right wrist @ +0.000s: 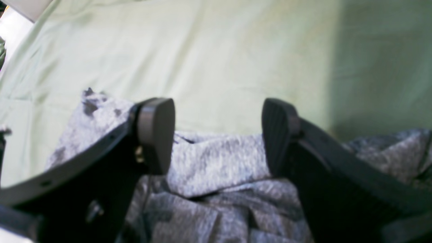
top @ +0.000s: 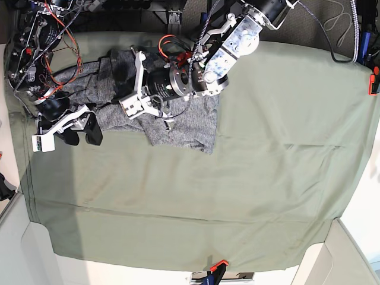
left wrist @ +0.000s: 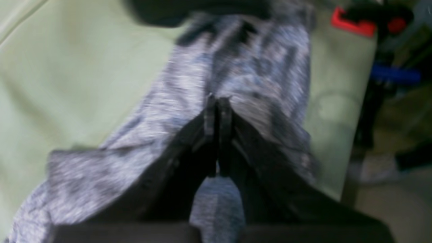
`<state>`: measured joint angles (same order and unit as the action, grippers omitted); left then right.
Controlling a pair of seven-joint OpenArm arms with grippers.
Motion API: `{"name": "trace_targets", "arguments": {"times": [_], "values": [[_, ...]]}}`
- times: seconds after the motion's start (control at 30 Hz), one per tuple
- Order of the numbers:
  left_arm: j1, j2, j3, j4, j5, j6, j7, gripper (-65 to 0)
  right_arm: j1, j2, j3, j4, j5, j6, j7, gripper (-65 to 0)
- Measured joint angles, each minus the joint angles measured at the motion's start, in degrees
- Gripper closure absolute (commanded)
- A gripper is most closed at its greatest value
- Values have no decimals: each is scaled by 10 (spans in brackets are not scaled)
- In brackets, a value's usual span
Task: Fold the T-shirt properly
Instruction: 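Regrasp the folded shirt with the left gripper and press it flat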
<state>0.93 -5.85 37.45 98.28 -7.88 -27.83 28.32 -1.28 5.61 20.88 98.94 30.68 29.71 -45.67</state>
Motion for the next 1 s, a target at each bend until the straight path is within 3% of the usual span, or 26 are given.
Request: {"name": "trace_targets", "arguments": {"times": [0.1,0.27,0.4,0.57,0.77,1.0], "values": [[0,0,14,0,13,0,0,0,-2,18,14,0,28,8,-12,-401],[-2,0,12,0,3,1,-13,0,-5,52,109,0,72,9,-35,-401],[-2,0,12,0,3,2,-24,0,-13,78,157,0,73,8,-57,-401],[-2,18,12,0,3,2,-31,0,-38,97,158,-17,42,10,-48,-401],[-10,68,12,0,2,2,-31,0,-38,98,156,-79,17,9,-36,-401],[-18,66,2,0,3,2,-21,0,-38,98,135,-129,16,9,-19,-401]]}}
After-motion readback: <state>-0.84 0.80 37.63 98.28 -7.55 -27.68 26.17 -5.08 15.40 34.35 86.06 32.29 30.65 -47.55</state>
